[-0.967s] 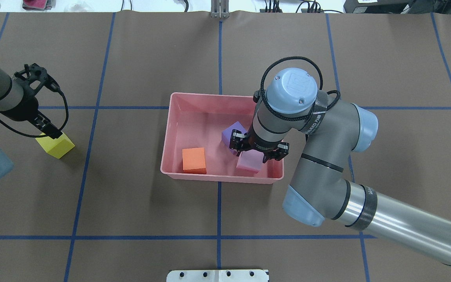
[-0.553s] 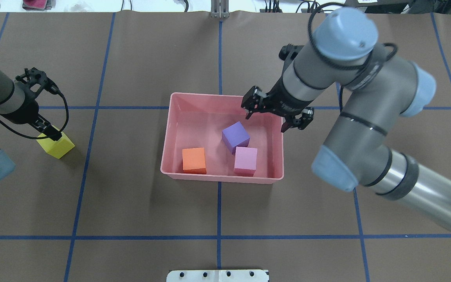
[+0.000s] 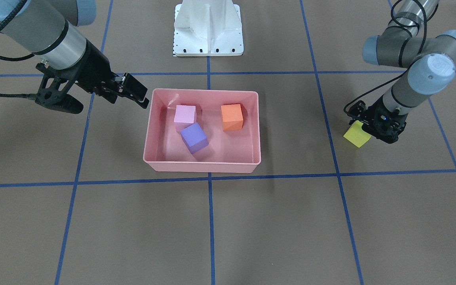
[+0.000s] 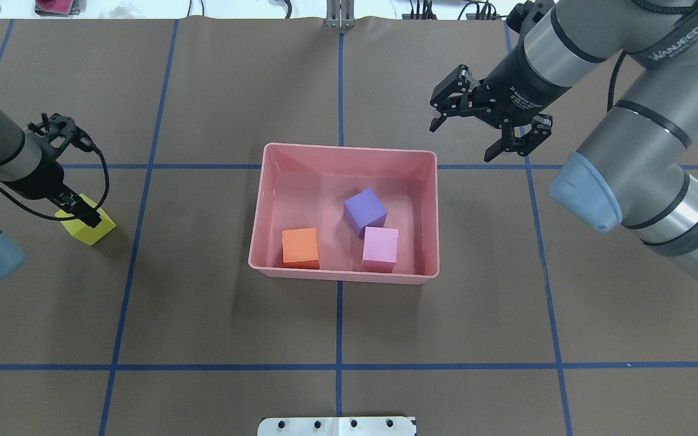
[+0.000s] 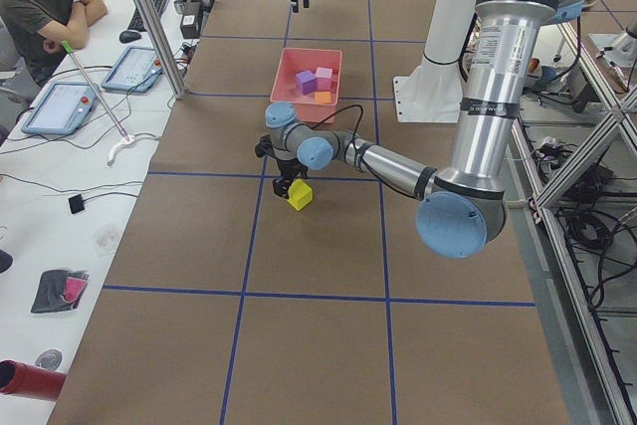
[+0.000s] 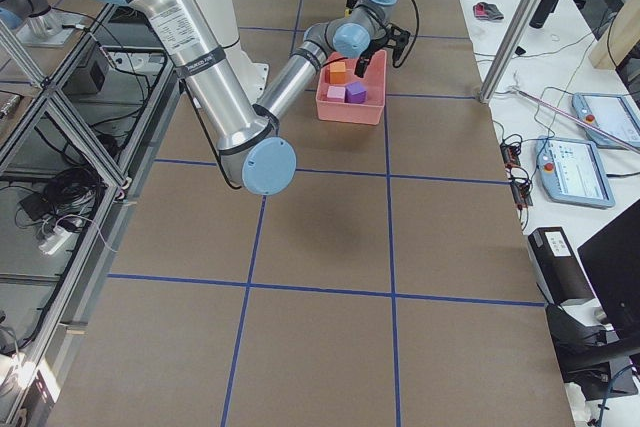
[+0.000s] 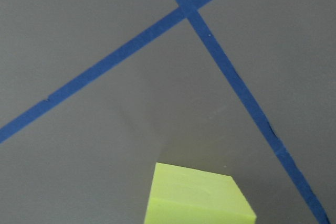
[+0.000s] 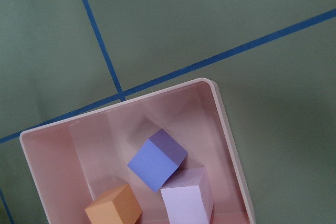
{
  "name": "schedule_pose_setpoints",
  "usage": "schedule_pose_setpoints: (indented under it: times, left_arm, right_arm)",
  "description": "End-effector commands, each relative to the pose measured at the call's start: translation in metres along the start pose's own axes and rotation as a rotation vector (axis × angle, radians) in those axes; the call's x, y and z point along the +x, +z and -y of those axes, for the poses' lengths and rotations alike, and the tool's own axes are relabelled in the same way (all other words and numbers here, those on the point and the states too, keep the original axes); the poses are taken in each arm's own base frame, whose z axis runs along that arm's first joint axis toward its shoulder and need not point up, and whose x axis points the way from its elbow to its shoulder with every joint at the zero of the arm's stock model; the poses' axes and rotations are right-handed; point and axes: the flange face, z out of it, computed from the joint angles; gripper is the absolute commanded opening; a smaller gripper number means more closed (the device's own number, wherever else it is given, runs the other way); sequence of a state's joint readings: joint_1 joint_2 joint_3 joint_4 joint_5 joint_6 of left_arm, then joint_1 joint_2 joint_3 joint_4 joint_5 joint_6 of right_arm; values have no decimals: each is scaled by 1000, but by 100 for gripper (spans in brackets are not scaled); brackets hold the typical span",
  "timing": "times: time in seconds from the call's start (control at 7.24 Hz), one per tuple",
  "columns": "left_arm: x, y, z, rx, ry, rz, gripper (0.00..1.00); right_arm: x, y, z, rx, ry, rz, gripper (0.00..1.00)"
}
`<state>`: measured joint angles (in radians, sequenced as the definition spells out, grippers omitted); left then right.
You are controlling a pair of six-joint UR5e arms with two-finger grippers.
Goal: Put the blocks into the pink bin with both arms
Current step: 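Lift yellow-green cube with left gripper toward bin while right arm withdraws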
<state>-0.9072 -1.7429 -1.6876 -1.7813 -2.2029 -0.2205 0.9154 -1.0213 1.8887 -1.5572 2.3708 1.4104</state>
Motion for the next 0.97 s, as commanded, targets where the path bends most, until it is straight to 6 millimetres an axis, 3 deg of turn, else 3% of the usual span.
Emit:
schedule_pose_setpoints:
  times: [0.0, 0.28, 0.41, 0.55, 0.69, 0.83]
  left_arm:
    - [-1, 3, 0, -6, -14, -7, 99]
    - [-7, 14, 2, -16, -34, -6, 99]
    - [-12, 23, 1, -2, -41, -10, 87]
    - [-14, 25, 2, 18, -56, -15, 48]
    - [-6, 16, 6, 34, -54, -28, 0]
    - [19, -5, 19, 48, -57, -113, 0]
  right_arm:
    - [5, -5, 5, 8, 9, 1, 100]
    - [29, -25, 26, 38, 16, 3, 100]
    - [55, -32, 36, 47, -2, -9, 100]
    - [77, -38, 46, 58, -30, -21, 100]
    - [90, -37, 50, 58, -40, -34, 100]
    - [99, -40, 57, 68, -30, -40, 100]
